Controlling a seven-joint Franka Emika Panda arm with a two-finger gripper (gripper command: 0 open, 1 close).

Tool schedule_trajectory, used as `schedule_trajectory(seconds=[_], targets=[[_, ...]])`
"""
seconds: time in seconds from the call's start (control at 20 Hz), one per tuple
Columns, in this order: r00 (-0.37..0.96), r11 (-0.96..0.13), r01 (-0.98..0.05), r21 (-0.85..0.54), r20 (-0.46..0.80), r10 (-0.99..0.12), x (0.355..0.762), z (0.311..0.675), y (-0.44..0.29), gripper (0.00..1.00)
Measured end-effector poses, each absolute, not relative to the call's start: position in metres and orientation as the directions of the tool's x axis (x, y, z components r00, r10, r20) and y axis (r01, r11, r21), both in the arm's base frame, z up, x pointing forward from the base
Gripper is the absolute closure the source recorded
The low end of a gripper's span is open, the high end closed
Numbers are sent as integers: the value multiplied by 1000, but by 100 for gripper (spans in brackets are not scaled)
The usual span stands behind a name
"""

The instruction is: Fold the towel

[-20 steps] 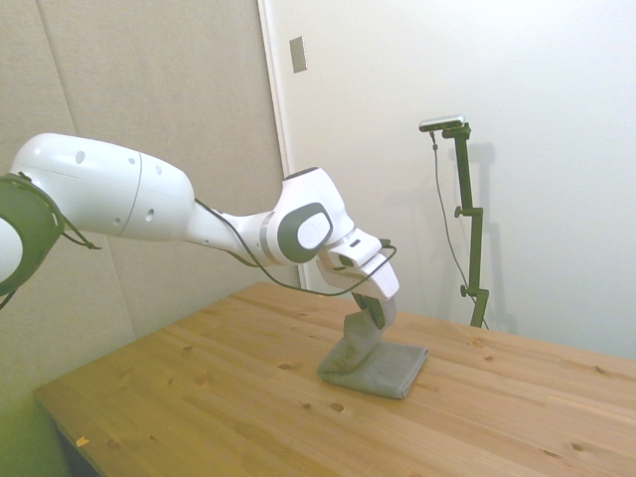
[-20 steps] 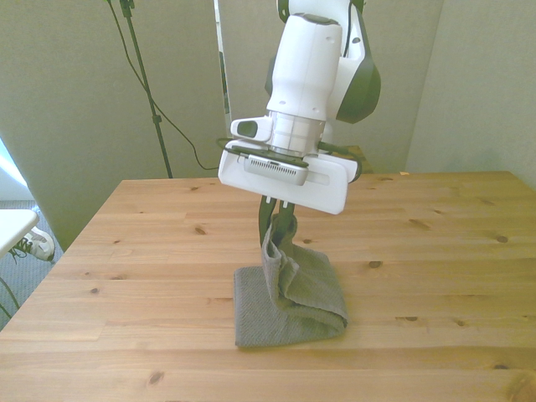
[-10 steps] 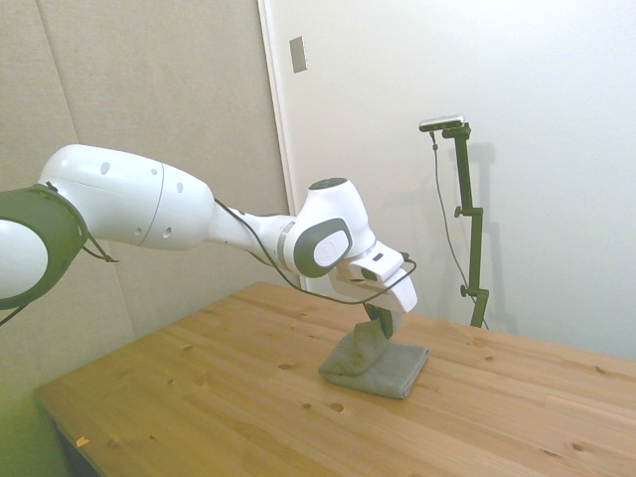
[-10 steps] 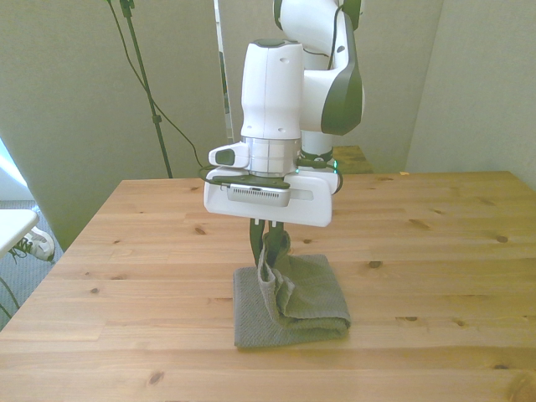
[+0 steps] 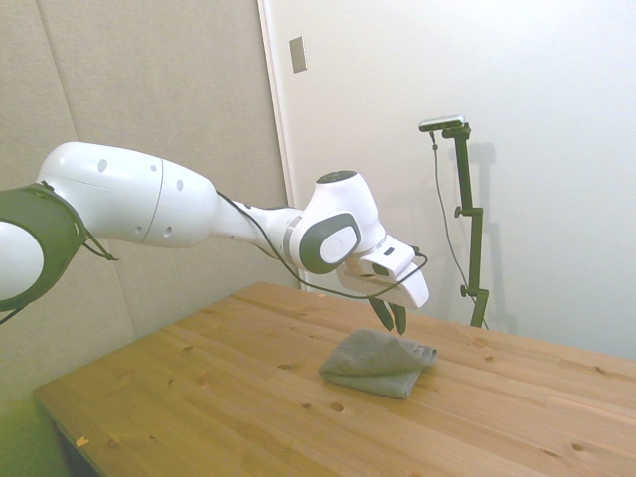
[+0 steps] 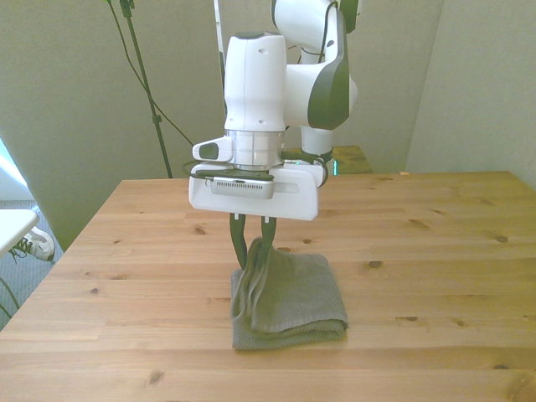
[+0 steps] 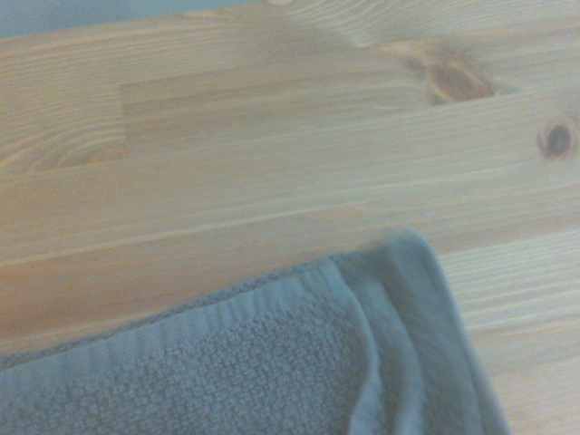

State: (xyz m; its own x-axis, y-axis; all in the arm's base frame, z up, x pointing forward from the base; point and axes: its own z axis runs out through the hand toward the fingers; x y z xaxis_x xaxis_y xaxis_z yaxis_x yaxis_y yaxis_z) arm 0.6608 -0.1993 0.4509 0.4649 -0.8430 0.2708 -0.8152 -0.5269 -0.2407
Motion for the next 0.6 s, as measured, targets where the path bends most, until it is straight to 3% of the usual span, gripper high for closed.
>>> schedule_trajectory(seconds=[0.25,0.6], targets=[[534,-564,-793,-229,184,-825,629,489,-166,0],[649,-655,-739,-157,94,-755,525,513,-83,0]])
